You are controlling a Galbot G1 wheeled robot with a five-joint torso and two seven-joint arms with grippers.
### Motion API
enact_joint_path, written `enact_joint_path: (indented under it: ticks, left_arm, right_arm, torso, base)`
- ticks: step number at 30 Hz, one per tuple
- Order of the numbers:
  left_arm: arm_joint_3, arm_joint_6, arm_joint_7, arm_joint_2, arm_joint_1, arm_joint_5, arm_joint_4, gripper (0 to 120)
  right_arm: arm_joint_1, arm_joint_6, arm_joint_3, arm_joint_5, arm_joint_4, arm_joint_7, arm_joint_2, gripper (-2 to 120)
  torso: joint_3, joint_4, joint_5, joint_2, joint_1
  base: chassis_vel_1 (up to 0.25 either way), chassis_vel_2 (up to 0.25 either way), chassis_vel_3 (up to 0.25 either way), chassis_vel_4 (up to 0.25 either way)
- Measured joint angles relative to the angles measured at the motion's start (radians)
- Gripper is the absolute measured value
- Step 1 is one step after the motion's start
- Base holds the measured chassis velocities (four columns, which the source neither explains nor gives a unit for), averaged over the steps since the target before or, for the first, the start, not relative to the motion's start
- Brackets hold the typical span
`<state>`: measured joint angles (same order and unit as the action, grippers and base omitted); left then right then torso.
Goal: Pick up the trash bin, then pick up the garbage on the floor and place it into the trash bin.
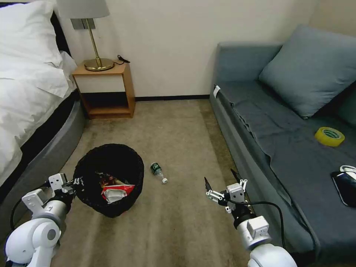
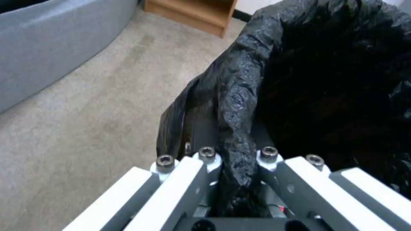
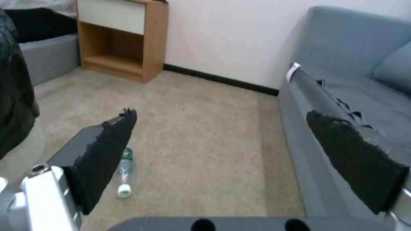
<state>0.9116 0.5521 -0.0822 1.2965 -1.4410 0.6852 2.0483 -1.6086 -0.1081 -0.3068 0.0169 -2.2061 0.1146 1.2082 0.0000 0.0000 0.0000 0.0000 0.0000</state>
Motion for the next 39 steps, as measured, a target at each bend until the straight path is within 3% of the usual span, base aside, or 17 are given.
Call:
enact_joint_path:
  ticks: [39]
  left_arm:
    - [0.021,-0.001,0.002,-0.042,0.022,0.035,-0.038,3]
  right_arm:
    - [0.034,-0.008,0.052,-0.015,0.039,-0.015,0.013,100]
  torso:
    - [0.0,0.0,-0.0001,0.0,0.0]
  base:
    - [-0.062,0.06,0.061,-0.059]
